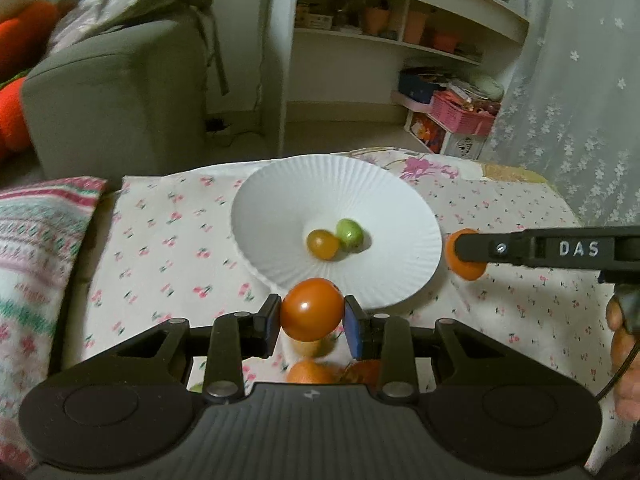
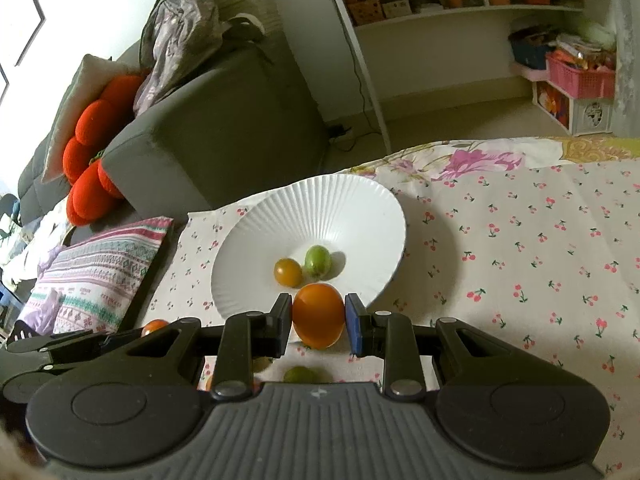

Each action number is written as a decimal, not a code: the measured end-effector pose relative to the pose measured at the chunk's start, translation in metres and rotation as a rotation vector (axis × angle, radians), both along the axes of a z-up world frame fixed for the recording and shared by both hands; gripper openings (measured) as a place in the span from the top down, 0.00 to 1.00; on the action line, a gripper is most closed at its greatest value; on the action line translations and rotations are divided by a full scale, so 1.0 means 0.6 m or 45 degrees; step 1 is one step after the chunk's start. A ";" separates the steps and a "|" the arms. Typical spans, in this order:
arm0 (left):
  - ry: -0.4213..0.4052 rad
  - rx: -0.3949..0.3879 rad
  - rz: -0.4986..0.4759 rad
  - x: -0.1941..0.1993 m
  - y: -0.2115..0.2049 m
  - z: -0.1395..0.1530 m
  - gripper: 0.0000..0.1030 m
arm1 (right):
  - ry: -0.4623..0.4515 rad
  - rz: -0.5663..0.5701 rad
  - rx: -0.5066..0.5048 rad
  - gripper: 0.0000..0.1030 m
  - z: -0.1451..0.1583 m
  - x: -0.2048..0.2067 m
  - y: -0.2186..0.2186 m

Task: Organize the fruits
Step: 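Carry both orange tomatoes over the white plate, then open both grippers to set the orange tomatoes beside the others, then move both open grippers back to the fruit pile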

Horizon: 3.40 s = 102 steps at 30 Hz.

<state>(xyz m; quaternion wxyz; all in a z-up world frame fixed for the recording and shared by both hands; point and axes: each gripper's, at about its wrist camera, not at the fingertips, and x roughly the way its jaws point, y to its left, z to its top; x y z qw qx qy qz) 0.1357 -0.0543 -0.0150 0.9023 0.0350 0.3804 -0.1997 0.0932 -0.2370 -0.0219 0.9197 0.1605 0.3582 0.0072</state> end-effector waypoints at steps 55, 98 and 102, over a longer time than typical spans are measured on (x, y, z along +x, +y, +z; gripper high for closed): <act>-0.038 0.156 -0.224 0.099 -0.072 -0.070 0.61 | 0.131 0.038 0.054 0.74 -0.052 0.083 -0.003; -0.070 -0.010 0.107 -0.031 0.112 -0.016 0.02 | -0.062 -0.044 -0.193 0.00 -0.016 -0.040 0.049; -0.029 -0.031 0.127 -0.046 0.134 -0.023 0.02 | -0.087 -0.028 -0.167 0.00 -0.016 -0.059 0.050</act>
